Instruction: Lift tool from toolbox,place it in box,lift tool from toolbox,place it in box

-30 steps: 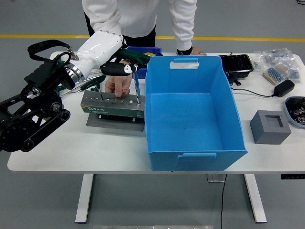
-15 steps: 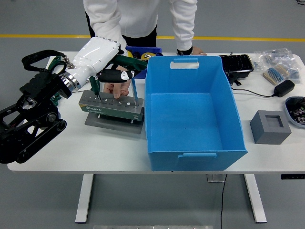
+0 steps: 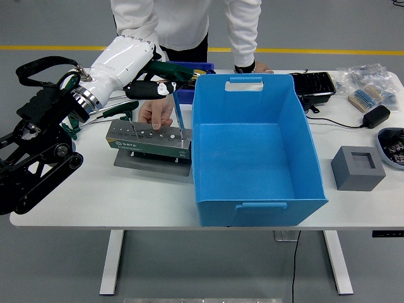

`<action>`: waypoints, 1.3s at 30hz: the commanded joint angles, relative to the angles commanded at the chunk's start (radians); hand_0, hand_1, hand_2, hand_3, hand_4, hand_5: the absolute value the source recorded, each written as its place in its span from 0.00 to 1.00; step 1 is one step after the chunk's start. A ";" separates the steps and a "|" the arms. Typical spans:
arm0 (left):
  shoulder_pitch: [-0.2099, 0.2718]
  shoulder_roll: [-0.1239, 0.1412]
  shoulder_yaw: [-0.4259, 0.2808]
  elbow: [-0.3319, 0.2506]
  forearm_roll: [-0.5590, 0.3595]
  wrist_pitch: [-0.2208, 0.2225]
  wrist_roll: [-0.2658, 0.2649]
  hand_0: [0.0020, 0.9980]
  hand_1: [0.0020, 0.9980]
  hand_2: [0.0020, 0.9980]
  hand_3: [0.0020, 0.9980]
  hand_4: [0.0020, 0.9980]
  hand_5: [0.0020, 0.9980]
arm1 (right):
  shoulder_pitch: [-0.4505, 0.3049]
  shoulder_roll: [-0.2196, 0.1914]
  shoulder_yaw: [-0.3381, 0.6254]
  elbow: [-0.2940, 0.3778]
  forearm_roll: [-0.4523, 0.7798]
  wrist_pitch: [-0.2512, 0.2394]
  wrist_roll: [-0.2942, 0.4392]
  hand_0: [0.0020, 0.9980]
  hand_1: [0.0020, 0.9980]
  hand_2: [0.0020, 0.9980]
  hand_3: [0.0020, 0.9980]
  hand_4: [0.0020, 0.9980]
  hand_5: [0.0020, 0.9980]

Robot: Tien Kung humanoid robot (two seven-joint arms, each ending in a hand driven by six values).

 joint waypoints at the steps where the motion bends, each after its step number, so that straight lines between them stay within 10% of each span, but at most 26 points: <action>1: 0.002 0.001 -0.003 -0.006 0.003 -0.004 0.003 0.17 0.00 0.00 0.02 0.68 0.70 | 0.000 0.000 0.001 0.000 0.000 0.000 0.000 0.68 0.64 0.72 0.56 0.80 0.72; 39: -0.046 0.011 -0.087 -0.043 -0.005 -0.062 0.023 0.17 0.00 0.00 0.02 0.69 0.71 | 0.005 -0.003 -0.004 0.000 0.001 0.003 0.001 0.68 0.64 0.72 0.56 0.79 0.72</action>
